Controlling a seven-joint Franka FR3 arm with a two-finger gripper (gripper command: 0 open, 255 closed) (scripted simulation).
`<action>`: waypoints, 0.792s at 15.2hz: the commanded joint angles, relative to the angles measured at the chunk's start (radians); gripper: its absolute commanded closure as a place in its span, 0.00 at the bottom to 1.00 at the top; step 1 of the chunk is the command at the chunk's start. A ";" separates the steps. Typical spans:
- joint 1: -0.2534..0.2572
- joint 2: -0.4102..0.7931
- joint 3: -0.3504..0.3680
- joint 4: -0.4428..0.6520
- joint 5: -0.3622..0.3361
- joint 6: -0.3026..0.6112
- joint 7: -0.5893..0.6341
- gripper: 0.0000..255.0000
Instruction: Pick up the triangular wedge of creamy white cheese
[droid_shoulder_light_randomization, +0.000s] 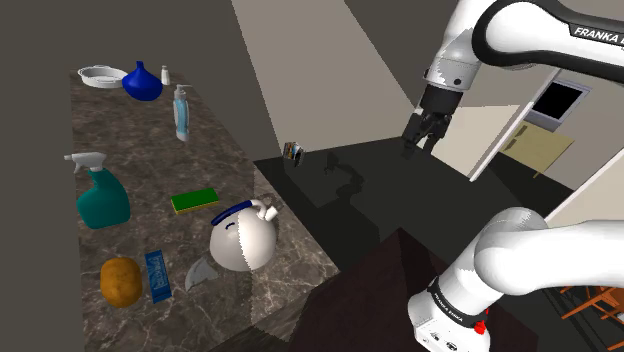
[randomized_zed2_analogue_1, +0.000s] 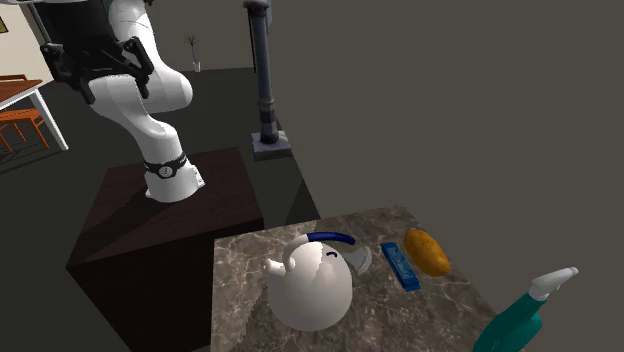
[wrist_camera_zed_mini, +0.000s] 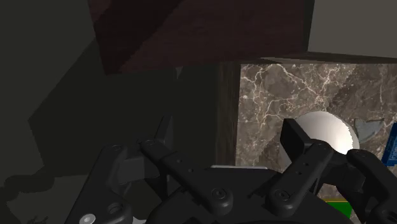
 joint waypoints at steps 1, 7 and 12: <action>0.000 0.000 0.000 0.000 0.000 0.000 0.000 0.00; 0.028 0.022 0.137 -0.096 0.113 0.131 0.182 0.00; 0.054 0.096 0.256 -0.136 0.202 0.261 0.328 0.00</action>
